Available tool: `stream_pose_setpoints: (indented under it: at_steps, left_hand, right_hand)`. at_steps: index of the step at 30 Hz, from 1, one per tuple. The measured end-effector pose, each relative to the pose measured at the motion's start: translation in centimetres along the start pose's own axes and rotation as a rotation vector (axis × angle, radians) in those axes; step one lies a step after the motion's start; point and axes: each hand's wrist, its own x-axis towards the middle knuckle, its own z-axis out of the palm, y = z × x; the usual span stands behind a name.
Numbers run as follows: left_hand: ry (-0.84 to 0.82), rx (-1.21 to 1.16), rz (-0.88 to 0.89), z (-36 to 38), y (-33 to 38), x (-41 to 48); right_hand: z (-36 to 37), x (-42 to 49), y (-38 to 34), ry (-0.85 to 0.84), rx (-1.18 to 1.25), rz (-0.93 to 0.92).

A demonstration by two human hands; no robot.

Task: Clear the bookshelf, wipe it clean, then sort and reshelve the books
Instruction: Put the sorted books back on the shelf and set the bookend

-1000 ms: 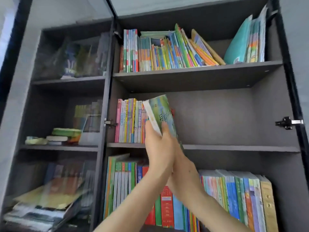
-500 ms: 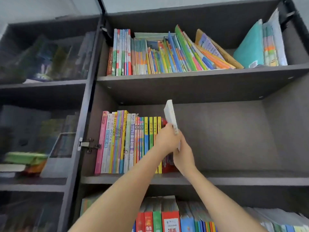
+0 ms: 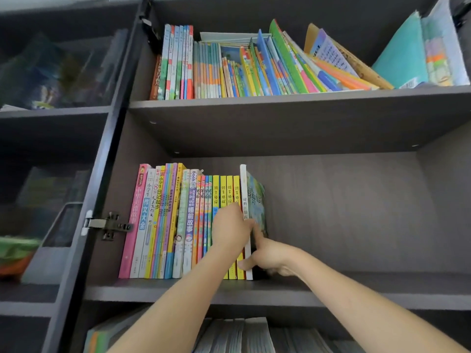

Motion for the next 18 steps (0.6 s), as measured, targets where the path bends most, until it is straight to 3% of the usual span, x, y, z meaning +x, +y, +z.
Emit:
stream_pose_setpoints:
  at_steps: [3, 8, 13, 18]
  left_hand:
    - [0.124, 0.017, 0.014, 0.0, -0.6, -0.5]
    - [0.361, 0.421, -0.068, -0.1, -1.9, -1.1]
    - [0.337, 0.416, -0.140, 0.1, -2.3, -0.7]
    - [0.286, 0.401, -0.169, 0.5, -1.7, -1.0]
  right_hand:
    - [-0.1, 0.7, 0.6, 0.014, 0.048, -0.015]
    - [-0.6, 1.0, 1.0, 0.006, 0.124, -0.035]
    - [-0.7, 0.9, 0.7, 0.057, 0.155, -0.056]
    - [0.0, 0.6, 0.6, 0.302, 0.042, -0.203]
